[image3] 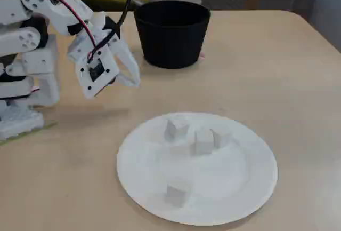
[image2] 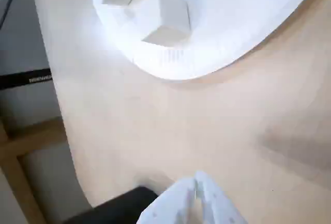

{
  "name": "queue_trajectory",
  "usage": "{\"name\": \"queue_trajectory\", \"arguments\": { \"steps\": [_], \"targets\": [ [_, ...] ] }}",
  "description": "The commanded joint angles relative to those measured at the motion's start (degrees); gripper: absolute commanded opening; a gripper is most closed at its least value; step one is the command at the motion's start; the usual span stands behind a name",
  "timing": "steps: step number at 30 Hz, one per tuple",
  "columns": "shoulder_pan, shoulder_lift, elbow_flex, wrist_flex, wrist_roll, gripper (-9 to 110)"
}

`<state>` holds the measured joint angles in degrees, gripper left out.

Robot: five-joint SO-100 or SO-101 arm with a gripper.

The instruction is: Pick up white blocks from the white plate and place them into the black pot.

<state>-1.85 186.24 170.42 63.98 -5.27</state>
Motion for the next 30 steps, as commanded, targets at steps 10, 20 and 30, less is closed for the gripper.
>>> {"name": "queue_trajectory", "arguments": {
  "steps": [10,20,30],
  "targets": [
    [8.44,-49.31,-34.37,-7.21,3.25,-2],
    [12.30,-47.55,-36.74,-3.43,-1.32,-2],
    [25.84,-68.47,-63.63,11.43,-7.47,-2]
  ]
}}
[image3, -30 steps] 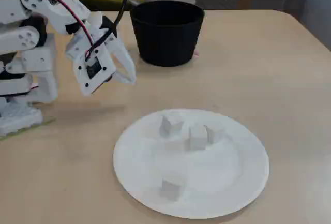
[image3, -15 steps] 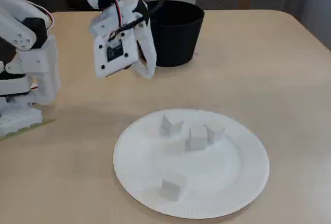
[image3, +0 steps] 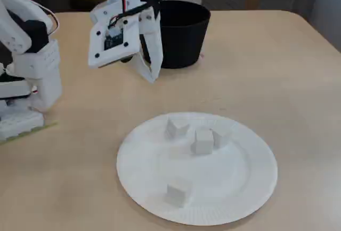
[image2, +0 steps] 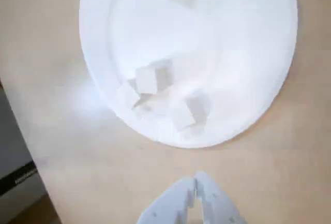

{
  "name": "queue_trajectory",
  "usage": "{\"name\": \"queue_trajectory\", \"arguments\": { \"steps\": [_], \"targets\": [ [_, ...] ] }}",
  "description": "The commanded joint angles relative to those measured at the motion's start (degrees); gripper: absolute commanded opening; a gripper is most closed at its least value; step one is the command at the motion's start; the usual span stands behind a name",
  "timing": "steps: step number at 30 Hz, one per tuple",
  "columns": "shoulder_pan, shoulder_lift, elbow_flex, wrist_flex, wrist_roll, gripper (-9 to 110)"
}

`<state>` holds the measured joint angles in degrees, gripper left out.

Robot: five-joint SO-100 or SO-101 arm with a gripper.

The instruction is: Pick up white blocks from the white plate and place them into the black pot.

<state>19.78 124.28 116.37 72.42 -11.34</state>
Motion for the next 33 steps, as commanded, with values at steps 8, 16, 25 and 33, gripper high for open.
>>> {"name": "queue_trajectory", "arguments": {
  "steps": [8,16,25,33],
  "targets": [
    [13.89,-39.55,-37.35,21.09,-5.71,-2],
    [17.84,-46.93,-40.96,14.94,-3.69,1],
    [20.13,-46.05,-40.96,13.62,-4.48,36],
    [21.01,-48.43,-40.96,11.25,-4.31,37]
  ]
}}
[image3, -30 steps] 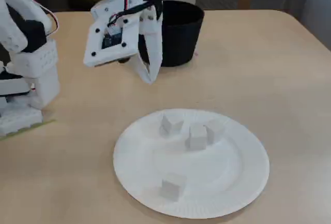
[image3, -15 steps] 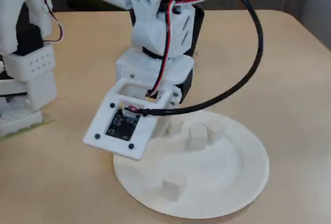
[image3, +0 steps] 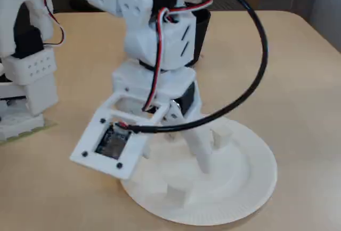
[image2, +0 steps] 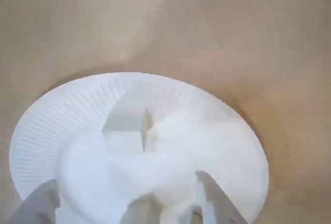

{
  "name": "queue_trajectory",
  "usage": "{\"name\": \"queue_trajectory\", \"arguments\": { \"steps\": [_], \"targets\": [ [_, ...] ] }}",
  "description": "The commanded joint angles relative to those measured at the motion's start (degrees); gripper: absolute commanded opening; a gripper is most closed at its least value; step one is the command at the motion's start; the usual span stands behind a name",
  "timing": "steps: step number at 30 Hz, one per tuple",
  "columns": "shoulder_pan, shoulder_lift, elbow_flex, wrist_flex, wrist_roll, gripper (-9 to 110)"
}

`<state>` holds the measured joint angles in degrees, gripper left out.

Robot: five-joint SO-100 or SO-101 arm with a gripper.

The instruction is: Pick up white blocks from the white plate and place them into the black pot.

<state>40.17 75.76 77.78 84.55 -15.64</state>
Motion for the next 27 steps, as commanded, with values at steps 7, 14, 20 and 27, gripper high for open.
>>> {"name": "queue_trajectory", "arguments": {
  "steps": [7,14,20,27],
  "targets": [
    [1.32,-2.55,-1.85,-5.62,-0.18,32],
    [1.93,-5.98,-2.11,-9.32,0.44,29],
    [1.49,-7.91,-1.85,-14.50,3.52,4],
    [-1.05,-8.61,-2.29,-17.14,3.34,-2]
  ]
}}
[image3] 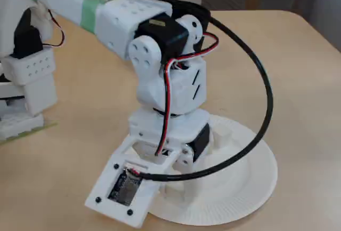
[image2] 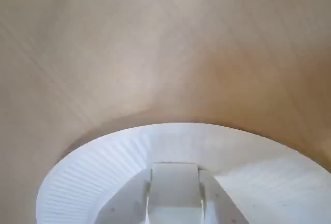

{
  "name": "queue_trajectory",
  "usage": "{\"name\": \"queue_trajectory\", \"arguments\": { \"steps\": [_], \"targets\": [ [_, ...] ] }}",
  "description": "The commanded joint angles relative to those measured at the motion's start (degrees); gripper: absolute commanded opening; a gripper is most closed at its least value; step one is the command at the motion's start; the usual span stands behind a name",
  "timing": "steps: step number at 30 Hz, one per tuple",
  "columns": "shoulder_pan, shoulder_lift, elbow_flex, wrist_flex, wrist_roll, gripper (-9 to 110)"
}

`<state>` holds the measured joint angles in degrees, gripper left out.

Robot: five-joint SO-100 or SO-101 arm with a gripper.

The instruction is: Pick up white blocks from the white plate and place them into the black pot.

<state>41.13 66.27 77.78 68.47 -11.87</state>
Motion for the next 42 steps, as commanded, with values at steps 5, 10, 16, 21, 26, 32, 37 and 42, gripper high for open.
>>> {"name": "queue_trajectory", "arguments": {
  "steps": [5,10,16,21,26,32,37,42],
  "targets": [
    [-6.86,7.03,-1.23,-3.52,1.05,-2],
    [-18.81,19.69,-2.46,-6.50,6.68,-2],
    [-37.97,34.89,2.37,-12.04,12.30,-2],
    [-51.68,42.98,4.83,-11.87,9.76,-2],
    [-64.78,45.62,7.91,-8.61,9.93,-2],
    [-76.46,46.41,18.02,-9.93,12.04,-2],
    [-81.12,42.01,19.25,-10.20,12.83,-2],
    [-81.83,36.47,19.25,-12.04,12.04,-2]
  ]
}}
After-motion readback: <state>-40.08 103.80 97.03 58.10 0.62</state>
